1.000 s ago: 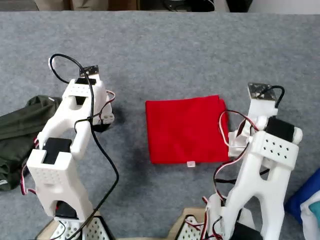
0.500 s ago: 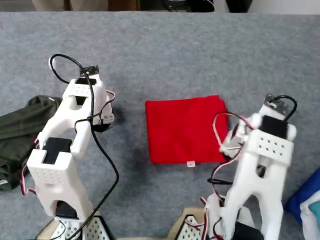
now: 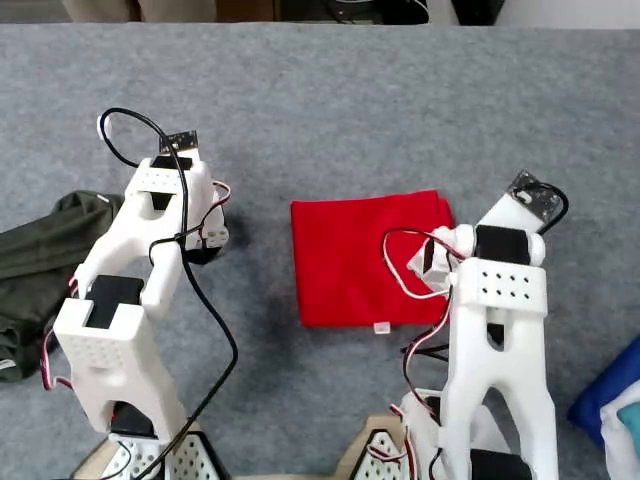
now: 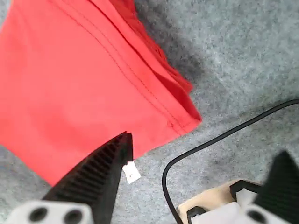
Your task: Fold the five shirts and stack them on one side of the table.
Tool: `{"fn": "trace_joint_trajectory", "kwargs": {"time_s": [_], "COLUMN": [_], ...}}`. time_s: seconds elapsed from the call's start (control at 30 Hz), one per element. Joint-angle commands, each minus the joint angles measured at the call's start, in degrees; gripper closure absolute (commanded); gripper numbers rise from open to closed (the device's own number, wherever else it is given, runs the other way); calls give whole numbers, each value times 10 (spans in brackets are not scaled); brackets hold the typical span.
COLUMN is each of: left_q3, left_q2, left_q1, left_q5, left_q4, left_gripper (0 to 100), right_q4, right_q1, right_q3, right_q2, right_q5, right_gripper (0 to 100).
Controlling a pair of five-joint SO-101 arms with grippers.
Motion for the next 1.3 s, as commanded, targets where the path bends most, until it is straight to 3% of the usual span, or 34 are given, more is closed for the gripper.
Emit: {"fn": "trace_joint_trajectory", "kwargs": {"time_s": [0.0,0.37,0.53,1.27], "left_q3": [-5,-5,-5,-5], "left_q2": [-12,-10,-10,-10], "left_q1": [-27,-25,-25,-25], "left_q5": [3,3,3,3], "left_q4": [-35,-35,-35,-35], "left_gripper": [980,980,980,980], "right_q4": [-22,-193,-207,-237], "right_q1": [-2,-29,-29,-29], "right_q3": [0,-24,-65,-72], "right_q2": [22,255,319,348], "right_q5": [-6,-94,-99,-95], "right_gripper": [550,598,598,598]}}
